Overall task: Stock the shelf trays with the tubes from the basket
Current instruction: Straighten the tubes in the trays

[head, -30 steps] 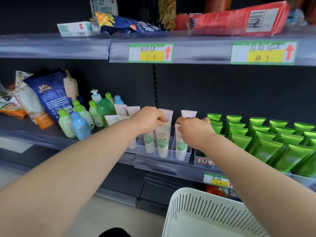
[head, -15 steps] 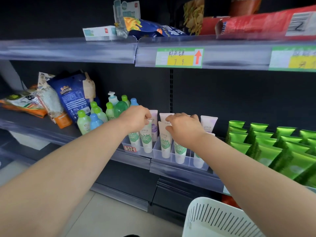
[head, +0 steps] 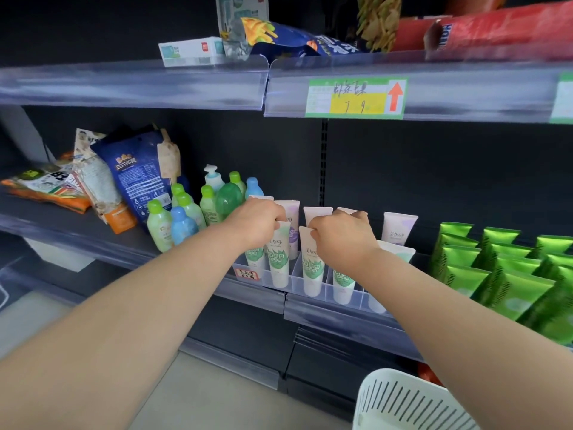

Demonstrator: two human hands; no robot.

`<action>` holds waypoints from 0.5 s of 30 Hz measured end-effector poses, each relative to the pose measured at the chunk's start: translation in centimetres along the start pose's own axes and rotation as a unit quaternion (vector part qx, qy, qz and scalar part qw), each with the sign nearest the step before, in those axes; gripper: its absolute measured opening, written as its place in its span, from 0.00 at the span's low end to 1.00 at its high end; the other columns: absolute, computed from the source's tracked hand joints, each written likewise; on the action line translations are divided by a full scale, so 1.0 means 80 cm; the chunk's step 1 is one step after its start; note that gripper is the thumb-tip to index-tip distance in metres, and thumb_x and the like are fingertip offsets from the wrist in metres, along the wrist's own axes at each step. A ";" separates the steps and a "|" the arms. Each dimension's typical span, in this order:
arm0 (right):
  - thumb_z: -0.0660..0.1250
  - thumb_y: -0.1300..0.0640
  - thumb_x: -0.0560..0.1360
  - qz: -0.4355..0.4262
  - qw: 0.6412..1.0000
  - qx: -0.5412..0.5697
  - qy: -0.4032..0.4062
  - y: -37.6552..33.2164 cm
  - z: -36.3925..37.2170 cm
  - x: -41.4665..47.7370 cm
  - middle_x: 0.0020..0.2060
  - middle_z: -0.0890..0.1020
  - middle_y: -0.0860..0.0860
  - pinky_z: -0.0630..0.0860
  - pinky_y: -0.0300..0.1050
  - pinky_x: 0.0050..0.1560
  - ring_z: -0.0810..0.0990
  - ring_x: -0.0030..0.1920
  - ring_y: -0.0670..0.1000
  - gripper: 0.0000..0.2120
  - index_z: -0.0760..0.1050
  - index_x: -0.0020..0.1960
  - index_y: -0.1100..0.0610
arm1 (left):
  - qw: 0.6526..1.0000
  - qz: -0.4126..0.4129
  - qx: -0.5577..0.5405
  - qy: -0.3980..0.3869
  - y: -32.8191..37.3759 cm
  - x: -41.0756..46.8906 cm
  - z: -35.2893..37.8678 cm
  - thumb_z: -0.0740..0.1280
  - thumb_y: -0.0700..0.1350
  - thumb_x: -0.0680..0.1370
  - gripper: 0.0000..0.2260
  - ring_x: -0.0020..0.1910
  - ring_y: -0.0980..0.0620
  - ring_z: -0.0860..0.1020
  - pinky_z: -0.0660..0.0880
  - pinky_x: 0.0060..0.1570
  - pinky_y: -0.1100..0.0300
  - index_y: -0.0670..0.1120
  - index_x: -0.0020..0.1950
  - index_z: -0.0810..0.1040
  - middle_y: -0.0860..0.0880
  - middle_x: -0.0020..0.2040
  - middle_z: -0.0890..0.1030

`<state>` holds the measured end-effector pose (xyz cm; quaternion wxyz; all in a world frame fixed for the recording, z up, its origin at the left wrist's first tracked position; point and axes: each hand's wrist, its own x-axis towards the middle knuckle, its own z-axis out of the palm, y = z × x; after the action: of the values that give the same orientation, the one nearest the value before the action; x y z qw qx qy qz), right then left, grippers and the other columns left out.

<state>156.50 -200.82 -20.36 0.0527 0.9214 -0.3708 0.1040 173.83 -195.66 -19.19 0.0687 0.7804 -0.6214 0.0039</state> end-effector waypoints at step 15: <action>0.54 0.52 0.80 -0.025 0.999 0.030 0.012 -0.015 -0.007 0.001 0.51 0.80 0.51 0.62 0.51 0.49 0.74 0.53 0.55 0.13 0.72 0.60 0.51 | 0.998 -0.048 0.044 -0.014 -0.020 -0.021 -0.030 0.63 0.34 0.76 0.17 0.57 0.45 0.76 0.74 0.49 0.54 0.49 0.61 0.79 0.45 0.59 0.78</action>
<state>157.33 -199.92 -19.85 0.0315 0.9302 -0.3438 0.1246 175.17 -193.38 -17.11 0.0259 0.8114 -0.5836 0.0170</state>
